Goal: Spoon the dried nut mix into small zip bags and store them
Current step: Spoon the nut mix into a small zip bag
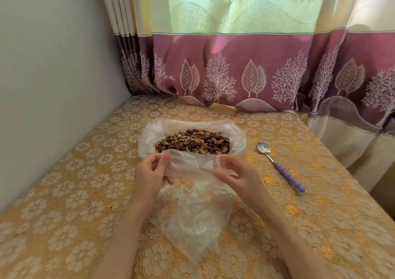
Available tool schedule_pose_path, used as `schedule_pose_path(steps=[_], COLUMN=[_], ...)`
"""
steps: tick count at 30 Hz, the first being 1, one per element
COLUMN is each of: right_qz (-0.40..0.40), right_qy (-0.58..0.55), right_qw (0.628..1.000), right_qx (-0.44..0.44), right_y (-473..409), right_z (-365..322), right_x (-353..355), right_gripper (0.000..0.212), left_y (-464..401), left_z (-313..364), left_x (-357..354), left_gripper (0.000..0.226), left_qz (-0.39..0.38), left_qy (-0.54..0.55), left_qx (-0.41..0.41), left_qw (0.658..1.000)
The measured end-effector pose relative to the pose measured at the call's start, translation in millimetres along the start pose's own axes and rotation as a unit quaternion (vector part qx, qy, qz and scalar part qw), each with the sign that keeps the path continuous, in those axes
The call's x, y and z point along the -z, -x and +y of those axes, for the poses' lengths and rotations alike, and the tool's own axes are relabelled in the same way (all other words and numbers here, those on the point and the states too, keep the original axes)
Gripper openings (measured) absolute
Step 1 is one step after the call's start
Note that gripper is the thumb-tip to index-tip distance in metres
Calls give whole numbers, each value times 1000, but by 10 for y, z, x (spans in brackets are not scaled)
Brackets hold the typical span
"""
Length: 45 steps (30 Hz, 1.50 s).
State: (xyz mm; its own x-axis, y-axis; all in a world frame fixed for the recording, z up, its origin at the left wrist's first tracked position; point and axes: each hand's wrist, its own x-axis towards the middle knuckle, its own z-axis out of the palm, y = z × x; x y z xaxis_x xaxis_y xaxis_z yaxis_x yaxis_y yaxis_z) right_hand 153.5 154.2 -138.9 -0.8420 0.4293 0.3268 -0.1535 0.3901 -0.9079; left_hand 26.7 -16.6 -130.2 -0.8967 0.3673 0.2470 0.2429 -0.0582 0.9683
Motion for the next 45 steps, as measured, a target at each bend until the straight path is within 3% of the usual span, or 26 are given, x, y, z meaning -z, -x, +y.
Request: schedule_pose_path(steps=[6,10,12,16,20,25,31,33,35,38,41,45], right_qz=[33,19,0,-46,-58,-80,-90,-49,45,206,280,285], right_qy=[-69,-9,-2,31,29,43,52,40,66,190,343,407], right_qw=[997,999,999,997,995,992,988,991,989,957,894,835], right_qx=[-5,28,40,57,72,85,117,120,123,81,-73,-236], right_y=[-17,1,11,27,42,53,66,58,31,-25,-58,-21], right_z=[-23,-21,-22,-45,-75,-84,-134,-147,-131,-31,140,265], right_x=[69,68,58,11,7,-2,-24,-24,29,235,507,729], right_gripper=[45,43,41,43,36,25,13,16,19,13,19,36], left_y=[-3,-1,-16,35,51,9,-12,-16,-26,-33,-49,-47], left_z=[-4,-4,13,65,12,-8,-33,-39,-34,-28,-42,-41], left_x=[-11,15,59,-28,-154,-176,-192,-190,-169,-99,-17,12], left_gripper=[35,39,47,82,106,102,80,74,72,74,62,67], left_qz=[26,108,118,-70,-188,-237,-223,-210,-181,-139,-90,-58], left_qy=[-89,-158,-190,-295,-355,-373,-365,-354,-341,-327,-309,-293], left_qx=[-51,-76,-132,-286,-290,-297,-318,-308,-290,-268,-241,-208], left_qw=[994,979,966,909,868,847,846,858,875,896,916,931])
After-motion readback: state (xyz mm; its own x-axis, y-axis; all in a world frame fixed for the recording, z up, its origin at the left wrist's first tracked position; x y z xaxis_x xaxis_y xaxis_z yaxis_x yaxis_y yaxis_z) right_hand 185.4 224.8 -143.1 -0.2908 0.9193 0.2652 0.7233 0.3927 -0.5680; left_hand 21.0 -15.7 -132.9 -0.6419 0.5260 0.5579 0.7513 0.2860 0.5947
